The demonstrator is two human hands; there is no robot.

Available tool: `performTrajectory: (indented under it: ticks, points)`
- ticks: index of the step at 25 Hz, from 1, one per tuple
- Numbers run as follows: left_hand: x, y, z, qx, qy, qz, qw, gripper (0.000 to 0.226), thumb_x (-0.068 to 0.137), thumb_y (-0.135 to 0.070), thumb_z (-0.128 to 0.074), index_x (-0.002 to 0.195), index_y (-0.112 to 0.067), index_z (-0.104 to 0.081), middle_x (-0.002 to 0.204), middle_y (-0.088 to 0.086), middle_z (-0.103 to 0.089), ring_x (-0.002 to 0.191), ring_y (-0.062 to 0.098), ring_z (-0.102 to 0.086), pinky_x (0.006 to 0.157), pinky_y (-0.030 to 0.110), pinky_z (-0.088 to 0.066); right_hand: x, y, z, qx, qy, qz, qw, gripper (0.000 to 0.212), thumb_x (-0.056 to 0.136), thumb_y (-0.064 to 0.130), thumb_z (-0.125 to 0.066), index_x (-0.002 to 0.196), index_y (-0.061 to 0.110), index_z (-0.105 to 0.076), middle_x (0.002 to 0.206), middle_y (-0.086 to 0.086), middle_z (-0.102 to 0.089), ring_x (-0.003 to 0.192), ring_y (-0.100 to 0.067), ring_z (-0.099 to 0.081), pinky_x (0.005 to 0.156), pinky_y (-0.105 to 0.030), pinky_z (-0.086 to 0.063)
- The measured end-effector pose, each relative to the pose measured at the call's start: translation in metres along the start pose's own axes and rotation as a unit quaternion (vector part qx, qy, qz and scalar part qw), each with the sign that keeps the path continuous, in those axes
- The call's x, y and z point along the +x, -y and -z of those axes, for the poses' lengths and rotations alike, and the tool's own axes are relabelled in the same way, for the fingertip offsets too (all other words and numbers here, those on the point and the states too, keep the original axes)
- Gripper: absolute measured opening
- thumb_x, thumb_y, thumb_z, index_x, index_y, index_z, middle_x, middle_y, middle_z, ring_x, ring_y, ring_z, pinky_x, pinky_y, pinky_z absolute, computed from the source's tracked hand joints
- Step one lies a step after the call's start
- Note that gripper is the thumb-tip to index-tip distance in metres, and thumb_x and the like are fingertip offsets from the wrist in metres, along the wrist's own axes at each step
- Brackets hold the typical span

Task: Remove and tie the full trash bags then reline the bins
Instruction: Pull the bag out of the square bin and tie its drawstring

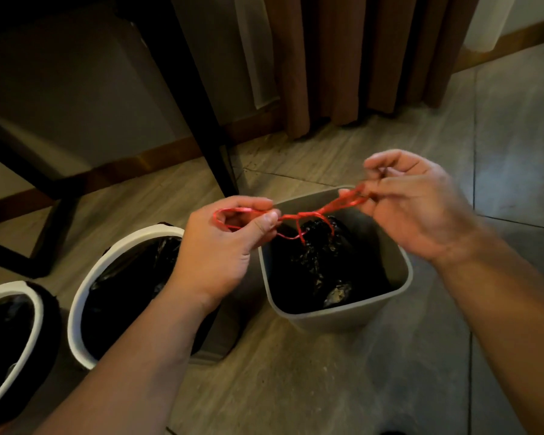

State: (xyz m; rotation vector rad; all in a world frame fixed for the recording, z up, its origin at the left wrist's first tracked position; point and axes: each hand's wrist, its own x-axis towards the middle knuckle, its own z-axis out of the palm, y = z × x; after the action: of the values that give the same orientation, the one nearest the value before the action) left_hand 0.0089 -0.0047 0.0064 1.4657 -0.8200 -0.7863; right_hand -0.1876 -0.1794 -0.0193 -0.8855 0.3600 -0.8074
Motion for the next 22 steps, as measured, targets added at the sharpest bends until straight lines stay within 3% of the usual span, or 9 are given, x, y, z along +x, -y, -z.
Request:
performTrajectory:
  ticks: [4,9,13,15,19,20,22]
  points:
    - [-0.009,0.032,0.028,0.046,-0.061,0.056,0.996,0.014,0.085,-0.004,-0.08,0.092,-0.016,-0.082,0.091,0.013,-0.081,0.091,0.028,-0.079,0.081,0.03,-0.064,0.001,0.016,0.042,-0.016,-0.12,-0.058,0.991,0.045,0.084,-0.02,-0.038,0.093,0.014,-0.065,0.071,-0.004,-0.045,0.064,-0.018,-0.05,0.08,-0.045,-0.061]
    - [-0.02,0.058,0.042,0.102,-0.121,0.091,0.983,0.015,0.087,-0.001,-0.08,0.089,-0.015,-0.081,0.083,0.01,-0.08,0.084,0.026,-0.08,0.083,0.04,-0.063,-0.007,0.006,0.074,-0.04,-0.198,-0.118,0.972,0.044,0.084,-0.021,-0.038,0.104,0.011,-0.062,0.065,-0.005,-0.044,0.056,-0.017,-0.049,0.081,-0.049,-0.063]
    - [-0.026,0.063,0.041,0.096,-0.133,0.11,0.98,0.014,0.089,0.001,-0.078,0.089,-0.012,-0.08,0.079,0.01,-0.08,0.082,0.027,-0.079,0.074,0.031,-0.065,-0.011,-0.004,0.083,-0.043,-0.23,-0.131,0.963,0.044,0.087,-0.021,-0.039,0.11,0.01,-0.06,0.063,-0.004,-0.044,0.058,-0.017,-0.05,0.082,-0.048,-0.063]
    - [-0.027,0.061,0.04,0.108,-0.124,0.109,0.98,0.012,0.091,-0.002,-0.078,0.09,-0.014,-0.079,0.08,0.01,-0.079,0.08,0.025,-0.079,0.073,0.033,-0.065,-0.011,-0.009,0.08,-0.085,-0.218,-0.121,0.965,0.038,0.089,-0.019,-0.044,0.108,0.009,-0.062,0.061,-0.002,-0.045,0.055,-0.013,-0.049,0.079,-0.048,-0.06]
    - [-0.025,0.056,0.047,0.098,-0.096,0.103,0.985,0.01,0.091,-0.011,-0.078,0.086,-0.019,-0.082,0.082,0.012,-0.079,0.078,0.024,-0.079,0.071,0.031,-0.065,-0.013,-0.009,0.074,-0.282,-0.139,-0.048,0.948,0.015,0.093,-0.001,-0.068,0.098,0.013,-0.069,0.057,0.002,-0.055,0.047,-0.01,-0.054,0.048,-0.031,-0.051]
    - [-0.024,0.055,0.048,0.097,-0.089,0.104,0.986,0.011,0.091,-0.012,-0.078,0.086,-0.02,-0.082,0.081,0.013,-0.079,0.078,0.025,-0.079,0.071,0.031,-0.064,-0.014,-0.007,0.072,-0.362,-0.111,-0.027,0.925,0.011,0.093,0.007,-0.072,0.097,0.016,-0.071,0.06,-0.002,-0.055,0.049,-0.017,-0.054,0.048,-0.032,-0.05]
    - [-0.023,0.053,0.049,0.107,-0.08,0.108,0.985,0.013,0.091,-0.011,-0.077,0.085,-0.022,-0.082,0.08,0.014,-0.078,0.077,0.026,-0.078,0.069,0.03,-0.064,-0.016,-0.006,0.065,-0.539,-0.043,0.008,0.841,0.005,0.094,0.028,-0.073,0.092,0.024,-0.075,0.065,-0.009,-0.06,0.058,-0.031,-0.059,0.057,-0.045,-0.057]
